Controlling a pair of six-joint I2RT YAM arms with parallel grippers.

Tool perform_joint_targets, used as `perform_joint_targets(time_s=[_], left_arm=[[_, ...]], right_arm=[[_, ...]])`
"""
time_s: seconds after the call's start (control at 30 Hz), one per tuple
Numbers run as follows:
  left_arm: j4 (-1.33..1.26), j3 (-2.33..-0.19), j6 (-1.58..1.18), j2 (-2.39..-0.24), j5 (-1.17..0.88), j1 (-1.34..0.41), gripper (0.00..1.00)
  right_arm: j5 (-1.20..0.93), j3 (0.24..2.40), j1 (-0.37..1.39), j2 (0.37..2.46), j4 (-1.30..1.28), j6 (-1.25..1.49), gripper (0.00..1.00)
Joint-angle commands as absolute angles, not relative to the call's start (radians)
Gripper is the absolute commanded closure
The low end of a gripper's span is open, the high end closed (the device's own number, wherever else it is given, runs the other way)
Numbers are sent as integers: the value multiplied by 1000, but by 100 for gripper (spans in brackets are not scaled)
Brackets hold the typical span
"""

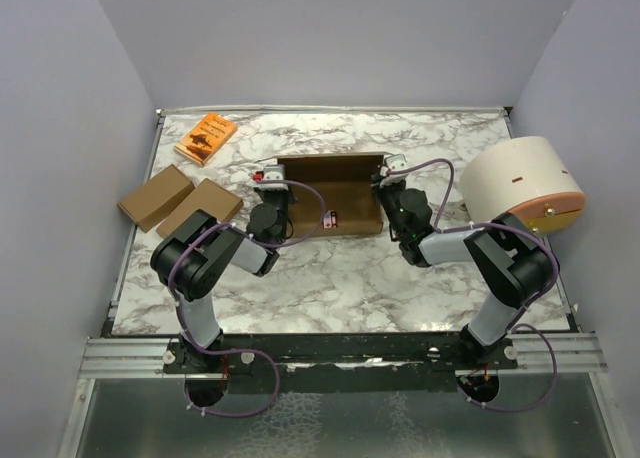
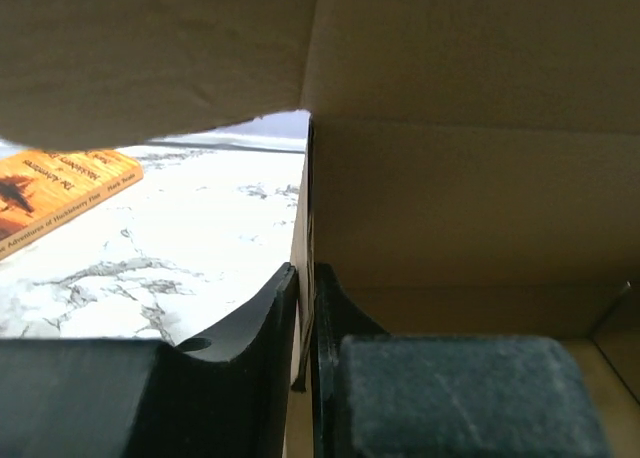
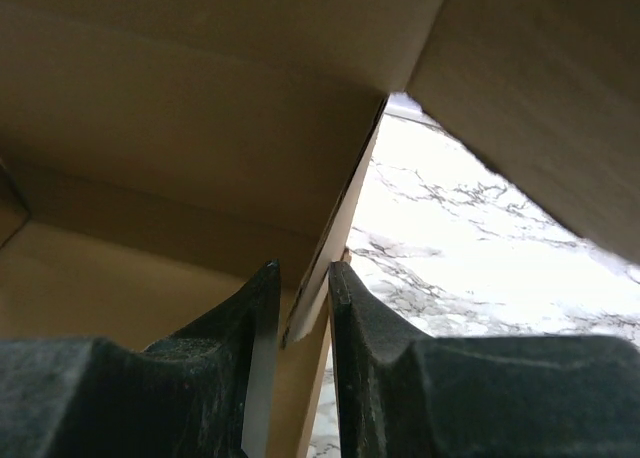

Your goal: Fold the paper box

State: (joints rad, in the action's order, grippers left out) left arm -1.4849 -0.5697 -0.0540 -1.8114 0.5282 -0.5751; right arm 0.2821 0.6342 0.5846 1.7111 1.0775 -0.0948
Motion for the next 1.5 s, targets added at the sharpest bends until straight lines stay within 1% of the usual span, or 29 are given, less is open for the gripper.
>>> perform_joint_targets(time_s=[0.0, 0.1, 0.23, 0.43, 0.57, 0.7, 0.8, 0.9, 0.97, 1.1, 1.2, 1.3, 1.33, 1.43, 1.47], left_arm=[[-1436, -538, -99, -1776, 498, -600, 86], [-1432, -515, -98, -1749, 489, -600, 81], [-1413, -471, -101, -1704, 462, -600, 71], [-1242, -389, -139, -1500, 363, -601, 58], [-969, -362, -199, -1303, 171, -601, 48], [-626, -393, -256, -1089, -56, -600, 47], [-442, -439, -294, -911, -146, -597, 45], [-318, -528, -308, -807, -188, -593, 37], [-242, -630, -300, -804, -203, -583, 36], [-110, -838, -266, -899, -259, -561, 37], [-62, -943, -258, -969, -296, -546, 37], [-11, -1050, -272, -1049, -303, -498, 41], [9, -1087, -286, -1087, -326, -463, 44], [52, -1183, -368, -1224, -464, -344, 59], [66, -1206, -388, -1276, -503, -321, 61]], right_arm=[[283, 610, 607, 1692, 1060, -109, 74], [290, 602, 607, 1689, 1066, -115, 74], [290, 602, 607, 1690, 1069, -116, 75], [303, 606, 607, 1696, 1072, -115, 75], [306, 609, 606, 1702, 1073, -111, 75], [306, 606, 605, 1706, 1079, -104, 75], [302, 605, 604, 1703, 1081, -104, 74], [298, 605, 604, 1704, 1081, -103, 74], [298, 605, 604, 1704, 1082, -103, 74], [292, 604, 604, 1706, 1080, -102, 74], [289, 601, 604, 1704, 1080, -103, 74], [286, 599, 604, 1700, 1083, -104, 73], [284, 597, 605, 1701, 1084, -106, 72], [279, 594, 604, 1701, 1092, -114, 70], [276, 592, 604, 1700, 1094, -116, 70]])
